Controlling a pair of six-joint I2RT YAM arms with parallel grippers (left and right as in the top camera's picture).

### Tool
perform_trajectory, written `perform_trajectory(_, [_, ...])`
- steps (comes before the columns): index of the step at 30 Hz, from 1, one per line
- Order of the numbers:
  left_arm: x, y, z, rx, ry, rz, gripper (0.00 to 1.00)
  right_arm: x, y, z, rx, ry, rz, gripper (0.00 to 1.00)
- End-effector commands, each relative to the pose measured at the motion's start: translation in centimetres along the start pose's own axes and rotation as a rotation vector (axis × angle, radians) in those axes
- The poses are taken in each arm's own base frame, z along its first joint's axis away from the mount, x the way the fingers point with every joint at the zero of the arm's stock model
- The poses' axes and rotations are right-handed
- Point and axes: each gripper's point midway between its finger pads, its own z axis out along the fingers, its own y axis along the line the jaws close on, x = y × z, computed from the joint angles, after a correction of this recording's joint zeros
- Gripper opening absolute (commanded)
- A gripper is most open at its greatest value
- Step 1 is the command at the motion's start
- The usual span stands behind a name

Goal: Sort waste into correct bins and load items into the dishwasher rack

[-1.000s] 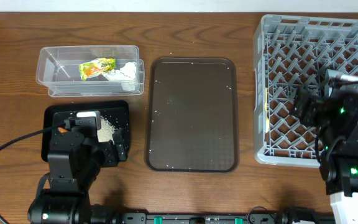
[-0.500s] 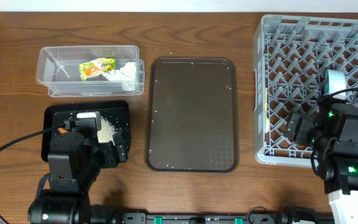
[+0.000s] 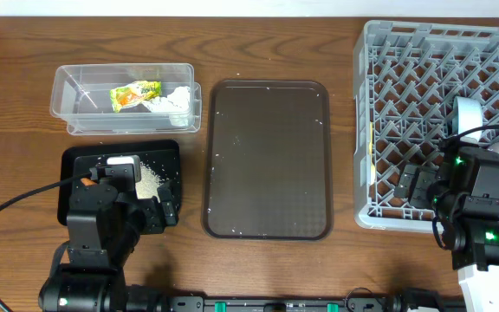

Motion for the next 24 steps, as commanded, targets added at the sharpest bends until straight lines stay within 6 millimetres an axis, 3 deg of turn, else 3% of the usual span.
perform_trajectory(1, [0.1, 0.2, 0.0, -0.010, -0.001, -0.007, 0.92, 0.2, -0.2, 0.1, 0.011, 0.007, 0.013, 0.99])
perform_trajectory(12, [0.1, 0.2, 0.0, -0.010, -0.001, -0.007, 0.92, 0.2, -0.1, -0.1, 0.007, -0.002, 0.011, 0.99])
perform_trajectory(20, [0.1, 0.2, 0.0, -0.010, -0.001, -0.007, 0.93, -0.7, 2.6, -3.7, -0.091, -0.149, -0.061, 0.99])
perform_trajectory(24, [0.1, 0.2, 0.0, -0.010, -0.001, -0.007, 0.93, -0.4, 2.7, -4.6, -0.112, -0.227, -0.061, 0.99])
